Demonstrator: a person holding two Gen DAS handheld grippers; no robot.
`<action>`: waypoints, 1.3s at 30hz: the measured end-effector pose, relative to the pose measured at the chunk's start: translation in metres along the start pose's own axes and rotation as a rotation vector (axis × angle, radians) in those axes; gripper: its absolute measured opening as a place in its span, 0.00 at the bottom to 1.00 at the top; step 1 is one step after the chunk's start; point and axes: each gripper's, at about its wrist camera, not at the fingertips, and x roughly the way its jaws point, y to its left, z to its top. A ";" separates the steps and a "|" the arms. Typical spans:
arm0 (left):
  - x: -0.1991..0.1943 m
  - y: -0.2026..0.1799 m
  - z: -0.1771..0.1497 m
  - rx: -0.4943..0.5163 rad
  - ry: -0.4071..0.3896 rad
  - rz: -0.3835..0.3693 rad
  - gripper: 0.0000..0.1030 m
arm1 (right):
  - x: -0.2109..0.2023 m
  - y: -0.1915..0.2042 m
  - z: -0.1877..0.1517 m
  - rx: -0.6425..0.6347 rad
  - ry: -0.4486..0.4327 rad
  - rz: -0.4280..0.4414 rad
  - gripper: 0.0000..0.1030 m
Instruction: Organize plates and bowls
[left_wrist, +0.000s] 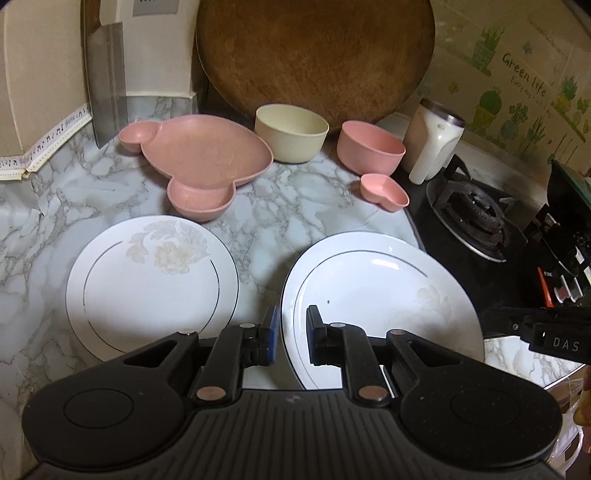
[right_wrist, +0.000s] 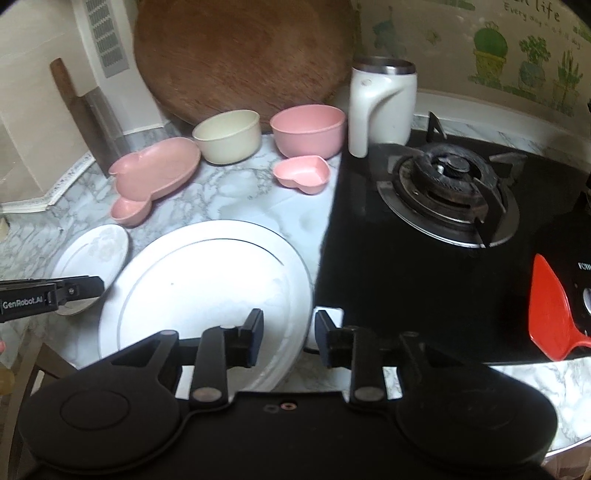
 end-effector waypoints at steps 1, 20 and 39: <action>-0.002 0.000 0.000 -0.001 -0.007 0.001 0.15 | -0.001 0.002 0.001 -0.006 -0.004 0.006 0.35; -0.044 0.044 0.003 -0.061 -0.139 0.093 0.75 | -0.008 0.071 0.025 -0.133 -0.109 0.142 0.99; -0.042 0.140 0.012 -0.137 -0.120 0.140 0.75 | 0.048 0.159 0.060 -0.239 -0.028 0.214 0.99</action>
